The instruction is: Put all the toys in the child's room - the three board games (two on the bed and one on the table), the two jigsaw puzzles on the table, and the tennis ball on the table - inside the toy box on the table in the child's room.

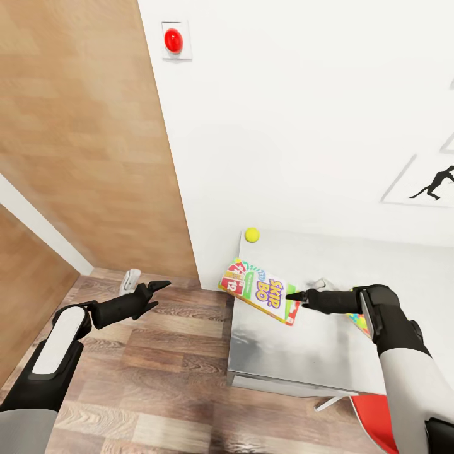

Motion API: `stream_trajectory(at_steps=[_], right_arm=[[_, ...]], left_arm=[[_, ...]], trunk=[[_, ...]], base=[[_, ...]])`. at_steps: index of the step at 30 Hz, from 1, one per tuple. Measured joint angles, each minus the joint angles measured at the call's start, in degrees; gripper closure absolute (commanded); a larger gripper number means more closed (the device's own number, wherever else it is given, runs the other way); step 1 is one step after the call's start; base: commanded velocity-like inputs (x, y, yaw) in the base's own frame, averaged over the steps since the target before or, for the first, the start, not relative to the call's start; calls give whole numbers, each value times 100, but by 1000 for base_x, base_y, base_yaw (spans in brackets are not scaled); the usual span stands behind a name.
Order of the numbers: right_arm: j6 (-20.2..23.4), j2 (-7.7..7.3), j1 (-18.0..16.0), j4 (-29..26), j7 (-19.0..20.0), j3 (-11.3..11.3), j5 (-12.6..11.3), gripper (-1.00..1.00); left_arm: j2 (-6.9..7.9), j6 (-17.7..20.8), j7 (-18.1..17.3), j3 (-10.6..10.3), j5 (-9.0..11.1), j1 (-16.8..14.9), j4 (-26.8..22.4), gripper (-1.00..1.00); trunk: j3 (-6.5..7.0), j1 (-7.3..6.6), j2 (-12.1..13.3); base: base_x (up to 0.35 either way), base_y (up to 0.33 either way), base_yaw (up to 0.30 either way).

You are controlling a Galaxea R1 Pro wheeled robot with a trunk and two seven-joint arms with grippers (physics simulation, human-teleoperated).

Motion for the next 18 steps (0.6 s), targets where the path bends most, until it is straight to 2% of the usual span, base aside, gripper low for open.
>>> stream_trajectory(at_steps=[5, 13, 18], right_arm=[[0, -4, -1, -13, -2, 0, 1, -100], [-2, -11, -1, -26, -3, 0, 4, -100], [-1, -13, -1, -36, -3, -1, 1, -100]], left_arm=[[-1, 0, 0, 0, 1, 1, -1, -100], [-1, 0, 0, 0, 1, 1, -2, -100], [-1, 0, 0, -1, 1, 0, -1, -100]], trunk=[[0, 0, 0], [0, 0, 0], [0, 0, 0]], base=[[0, 0, 88], [0, 0, 194], [0, 0, 109]])
